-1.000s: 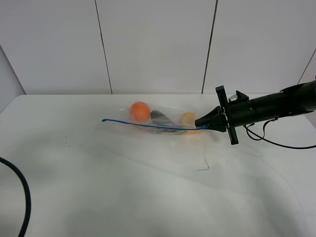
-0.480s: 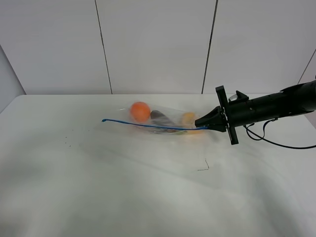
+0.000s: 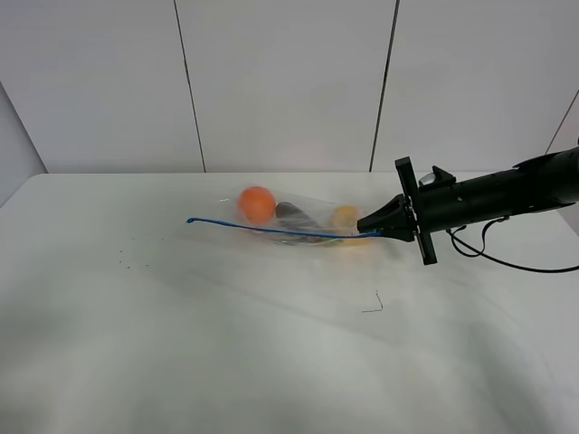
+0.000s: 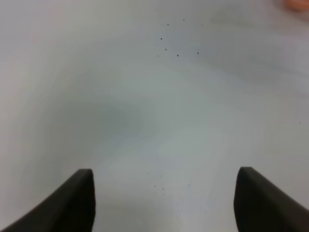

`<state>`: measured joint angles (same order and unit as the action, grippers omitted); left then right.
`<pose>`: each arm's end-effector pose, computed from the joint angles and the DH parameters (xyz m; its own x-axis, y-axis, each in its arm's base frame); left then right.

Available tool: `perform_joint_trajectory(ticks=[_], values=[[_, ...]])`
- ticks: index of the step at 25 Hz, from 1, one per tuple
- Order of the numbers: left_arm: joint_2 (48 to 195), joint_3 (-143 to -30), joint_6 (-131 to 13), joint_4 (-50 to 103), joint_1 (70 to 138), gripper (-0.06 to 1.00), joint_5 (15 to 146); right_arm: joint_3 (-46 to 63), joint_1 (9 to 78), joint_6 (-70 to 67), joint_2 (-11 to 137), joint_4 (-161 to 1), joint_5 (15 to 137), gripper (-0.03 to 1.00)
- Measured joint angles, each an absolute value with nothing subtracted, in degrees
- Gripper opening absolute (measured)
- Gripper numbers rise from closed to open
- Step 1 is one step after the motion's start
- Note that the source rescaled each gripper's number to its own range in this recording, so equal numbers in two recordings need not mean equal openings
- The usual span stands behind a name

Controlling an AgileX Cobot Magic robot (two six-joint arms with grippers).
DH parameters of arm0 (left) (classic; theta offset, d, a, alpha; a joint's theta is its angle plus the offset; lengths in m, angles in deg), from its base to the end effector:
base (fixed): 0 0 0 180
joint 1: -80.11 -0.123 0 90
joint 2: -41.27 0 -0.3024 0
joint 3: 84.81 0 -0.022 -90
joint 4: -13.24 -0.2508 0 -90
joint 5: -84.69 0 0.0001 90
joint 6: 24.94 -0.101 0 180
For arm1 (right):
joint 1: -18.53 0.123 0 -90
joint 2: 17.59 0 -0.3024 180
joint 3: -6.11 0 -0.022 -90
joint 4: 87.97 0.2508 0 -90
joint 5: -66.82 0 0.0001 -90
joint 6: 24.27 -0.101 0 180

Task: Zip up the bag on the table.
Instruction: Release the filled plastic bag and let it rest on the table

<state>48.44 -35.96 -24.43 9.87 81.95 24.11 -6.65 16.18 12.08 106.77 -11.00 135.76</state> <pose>-0.0140 0.0056 0.2740 -0.4471 0.0344 -0.8938 -0.0048 0.9992 0.0408 0.3700 0.0768 0.1628 -0.9755 0.1885 0.1134 0.1792 0.3821 0.9066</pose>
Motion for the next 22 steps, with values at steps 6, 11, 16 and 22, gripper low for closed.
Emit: perform_joint_trajectory(ticks=[6,11,16,22], values=[[48.4,-35.6,-24.4,9.9,81.9,0.94,24.1,-6.7,16.2,12.1,106.8,-11.0,135.7,0.00],[48.4,-35.6,-24.4,10.6,81.9,0.94,24.1,-6.7,16.2,12.1,106.8,-11.0,135.4,0.00],[48.4,-35.6,-24.4,11.5,81.9,0.94,24.1,-6.7,16.2,11.9,106.8,-12.5,135.4,0.30],[48.4,-35.6,-24.4,11.5,81.9,0.94,24.1,-5.6,16.2,9.3,106.8,-20.1,135.3,0.95]])
